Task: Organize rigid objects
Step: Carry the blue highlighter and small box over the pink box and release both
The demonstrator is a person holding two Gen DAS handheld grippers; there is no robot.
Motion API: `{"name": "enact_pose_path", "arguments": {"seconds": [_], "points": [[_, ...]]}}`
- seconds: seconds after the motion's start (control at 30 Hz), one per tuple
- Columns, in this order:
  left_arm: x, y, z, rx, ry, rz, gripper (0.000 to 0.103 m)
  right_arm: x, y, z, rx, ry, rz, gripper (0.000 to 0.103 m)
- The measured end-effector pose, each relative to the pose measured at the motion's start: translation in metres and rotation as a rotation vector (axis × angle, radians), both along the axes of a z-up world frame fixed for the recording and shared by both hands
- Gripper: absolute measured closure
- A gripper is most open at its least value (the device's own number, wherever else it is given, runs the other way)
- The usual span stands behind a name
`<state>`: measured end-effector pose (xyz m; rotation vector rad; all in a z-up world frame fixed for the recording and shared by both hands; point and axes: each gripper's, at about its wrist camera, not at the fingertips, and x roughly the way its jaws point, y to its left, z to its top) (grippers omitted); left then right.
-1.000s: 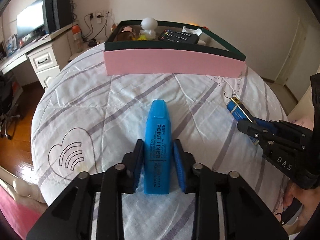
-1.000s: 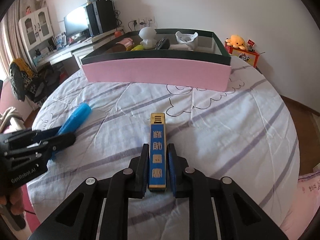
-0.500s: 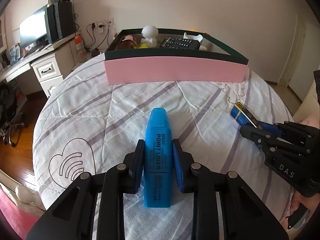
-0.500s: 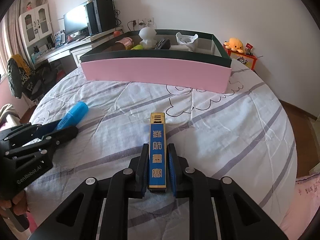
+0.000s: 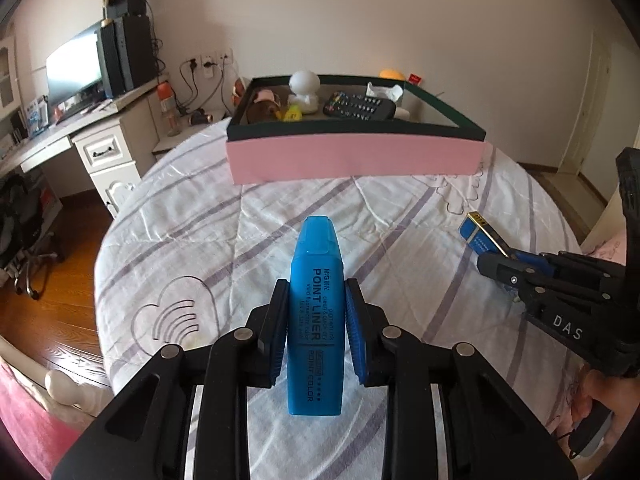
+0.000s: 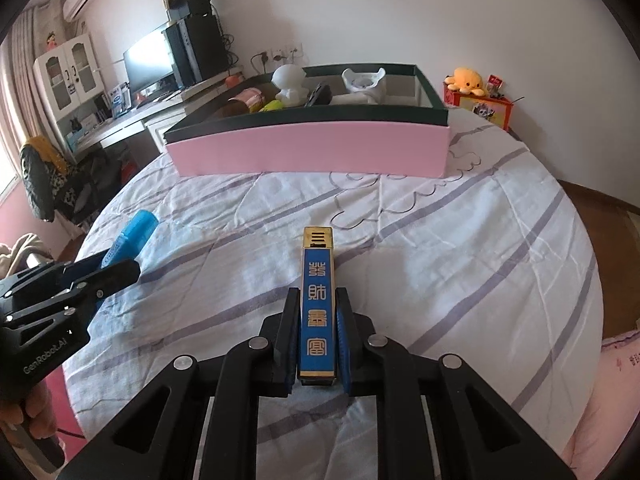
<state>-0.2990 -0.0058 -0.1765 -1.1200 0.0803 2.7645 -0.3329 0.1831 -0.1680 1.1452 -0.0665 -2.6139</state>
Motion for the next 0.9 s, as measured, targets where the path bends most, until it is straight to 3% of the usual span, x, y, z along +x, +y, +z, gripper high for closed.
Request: {"name": "enact_pose_path", "arguments": {"seconds": [0.27,0.9], "points": [[0.018,0.0,0.028,-0.014,0.067,0.004,0.076,0.016,-0.005,0.027,-0.025,0.044,0.035,0.087],[0.069,-0.002,0.121,-0.027,0.316,0.026,0.076,0.067,-0.014,0.123,-0.016,0.289,0.076,0.087]]}}
